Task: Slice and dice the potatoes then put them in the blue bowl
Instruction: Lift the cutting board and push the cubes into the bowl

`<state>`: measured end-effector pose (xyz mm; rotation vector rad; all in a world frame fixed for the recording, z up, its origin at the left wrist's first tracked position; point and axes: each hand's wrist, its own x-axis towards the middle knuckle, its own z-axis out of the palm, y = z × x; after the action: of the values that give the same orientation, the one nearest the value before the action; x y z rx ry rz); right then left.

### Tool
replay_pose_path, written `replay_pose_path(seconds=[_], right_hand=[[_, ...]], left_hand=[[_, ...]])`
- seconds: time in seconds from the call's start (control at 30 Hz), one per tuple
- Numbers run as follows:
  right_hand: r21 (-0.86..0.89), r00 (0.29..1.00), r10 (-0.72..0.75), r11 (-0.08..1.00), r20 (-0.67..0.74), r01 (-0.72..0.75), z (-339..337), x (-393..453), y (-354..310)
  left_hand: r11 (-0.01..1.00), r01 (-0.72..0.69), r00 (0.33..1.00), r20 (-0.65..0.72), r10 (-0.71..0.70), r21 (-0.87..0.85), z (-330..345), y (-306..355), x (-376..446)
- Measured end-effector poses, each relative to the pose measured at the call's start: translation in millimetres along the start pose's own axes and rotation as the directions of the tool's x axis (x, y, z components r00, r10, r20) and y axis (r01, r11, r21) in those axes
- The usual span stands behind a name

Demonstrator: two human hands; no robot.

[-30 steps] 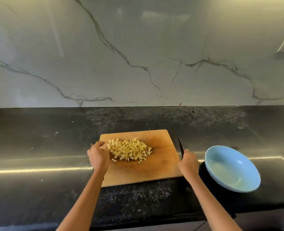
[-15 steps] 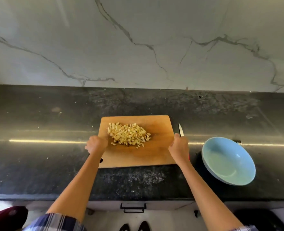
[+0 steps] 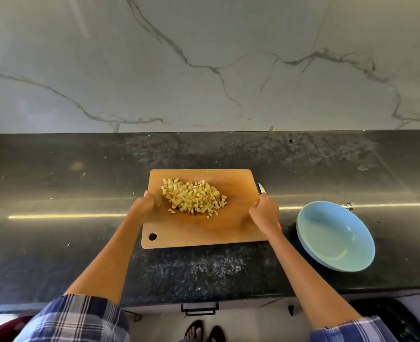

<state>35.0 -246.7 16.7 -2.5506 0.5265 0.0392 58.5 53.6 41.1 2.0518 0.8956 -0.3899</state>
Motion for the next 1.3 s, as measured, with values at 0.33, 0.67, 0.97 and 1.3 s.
replay_pose_path(seconds=[0.33,0.67,0.97,1.3], right_hand=[[-0.004,0.964,-0.25,0.968,-0.091,0.25,-39,16,-28],[0.196,0.854,-0.511,0.831,-0.099,0.52,-29,-6,-58],[0.084,0.846,-0.524,0.843,-0.097,0.531,-40,-48,-2],[0.144,0.868,-0.432,0.869,-0.246,0.473,-49,-43,39]], left_hand=[[0.955,-0.146,0.98,-0.168,0.104,-0.258,5,28,-11],[0.9,-0.266,0.964,-0.104,0.244,-0.345,28,50,-36],[0.914,-0.203,0.976,0.003,0.218,-0.352,55,40,-71],[0.921,-0.175,0.981,0.023,0.195,-0.347,72,23,-82]])
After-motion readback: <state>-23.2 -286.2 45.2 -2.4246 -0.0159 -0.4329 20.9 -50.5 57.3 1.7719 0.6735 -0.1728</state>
